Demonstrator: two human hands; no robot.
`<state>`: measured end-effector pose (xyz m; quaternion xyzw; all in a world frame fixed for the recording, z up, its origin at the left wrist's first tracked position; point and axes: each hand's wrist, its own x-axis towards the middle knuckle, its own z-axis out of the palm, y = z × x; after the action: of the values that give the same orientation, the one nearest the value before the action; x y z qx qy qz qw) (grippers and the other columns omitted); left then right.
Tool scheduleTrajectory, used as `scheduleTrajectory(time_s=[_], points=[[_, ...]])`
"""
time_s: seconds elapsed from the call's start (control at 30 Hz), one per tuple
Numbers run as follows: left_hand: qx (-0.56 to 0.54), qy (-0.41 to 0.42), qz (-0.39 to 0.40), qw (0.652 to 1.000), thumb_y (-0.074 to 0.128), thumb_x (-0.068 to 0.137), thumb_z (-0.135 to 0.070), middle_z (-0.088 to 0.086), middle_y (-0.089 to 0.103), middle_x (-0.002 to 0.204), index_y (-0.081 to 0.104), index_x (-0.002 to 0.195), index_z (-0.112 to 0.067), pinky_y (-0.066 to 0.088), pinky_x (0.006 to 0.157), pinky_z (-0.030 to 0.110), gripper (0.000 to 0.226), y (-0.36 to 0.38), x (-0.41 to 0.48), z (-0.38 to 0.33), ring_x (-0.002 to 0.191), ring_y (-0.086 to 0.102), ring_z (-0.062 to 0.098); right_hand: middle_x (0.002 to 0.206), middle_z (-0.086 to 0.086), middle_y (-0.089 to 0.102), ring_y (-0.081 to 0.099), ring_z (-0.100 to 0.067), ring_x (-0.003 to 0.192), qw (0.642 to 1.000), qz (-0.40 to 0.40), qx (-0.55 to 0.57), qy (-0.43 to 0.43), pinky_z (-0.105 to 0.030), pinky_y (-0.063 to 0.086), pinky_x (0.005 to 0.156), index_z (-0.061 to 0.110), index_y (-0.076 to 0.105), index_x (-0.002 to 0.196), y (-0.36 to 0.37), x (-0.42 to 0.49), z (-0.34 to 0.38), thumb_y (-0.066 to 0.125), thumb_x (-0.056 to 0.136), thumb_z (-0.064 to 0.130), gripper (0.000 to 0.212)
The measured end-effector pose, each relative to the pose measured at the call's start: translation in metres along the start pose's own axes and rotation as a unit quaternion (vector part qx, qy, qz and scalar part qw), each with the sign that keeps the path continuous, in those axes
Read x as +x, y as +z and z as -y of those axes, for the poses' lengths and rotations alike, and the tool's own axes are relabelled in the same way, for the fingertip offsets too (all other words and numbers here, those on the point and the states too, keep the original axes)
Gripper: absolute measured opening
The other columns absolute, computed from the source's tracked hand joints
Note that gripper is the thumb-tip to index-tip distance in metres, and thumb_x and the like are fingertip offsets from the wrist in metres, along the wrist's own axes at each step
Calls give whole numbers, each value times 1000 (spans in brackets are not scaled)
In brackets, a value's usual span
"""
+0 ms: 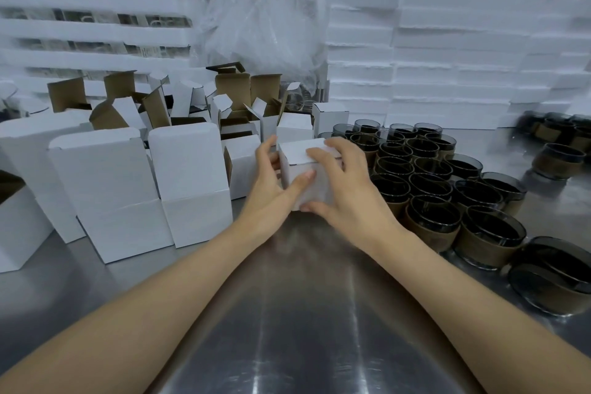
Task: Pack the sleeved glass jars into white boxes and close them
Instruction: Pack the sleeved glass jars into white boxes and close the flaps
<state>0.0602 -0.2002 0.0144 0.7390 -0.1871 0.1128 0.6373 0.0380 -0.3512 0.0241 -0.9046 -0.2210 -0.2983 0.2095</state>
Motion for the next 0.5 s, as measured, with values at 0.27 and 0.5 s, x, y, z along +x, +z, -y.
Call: scheduleTrajectory(time_s=[0.27,0.5], points=[[-27,-40,-9,999,38,80,-63,-10,52,136,30,145,-25,35,107,23,76,5,6,-3,123,47,-3,132,-5,41,30,-21,124,997,-34,-62,23,-41,49,84,14,42,137,-40,24,-7,82,60,21,86],[102,-72,20,992,21,103,-43,-13,50,122,53,130,-21,28,94,12,47,8,10,4,113,45,-2,128,-8,39,37,-28,118,975,-62,-165,135,-36,38,66,10,39,130,-53,107,-55,92,53,37,97]])
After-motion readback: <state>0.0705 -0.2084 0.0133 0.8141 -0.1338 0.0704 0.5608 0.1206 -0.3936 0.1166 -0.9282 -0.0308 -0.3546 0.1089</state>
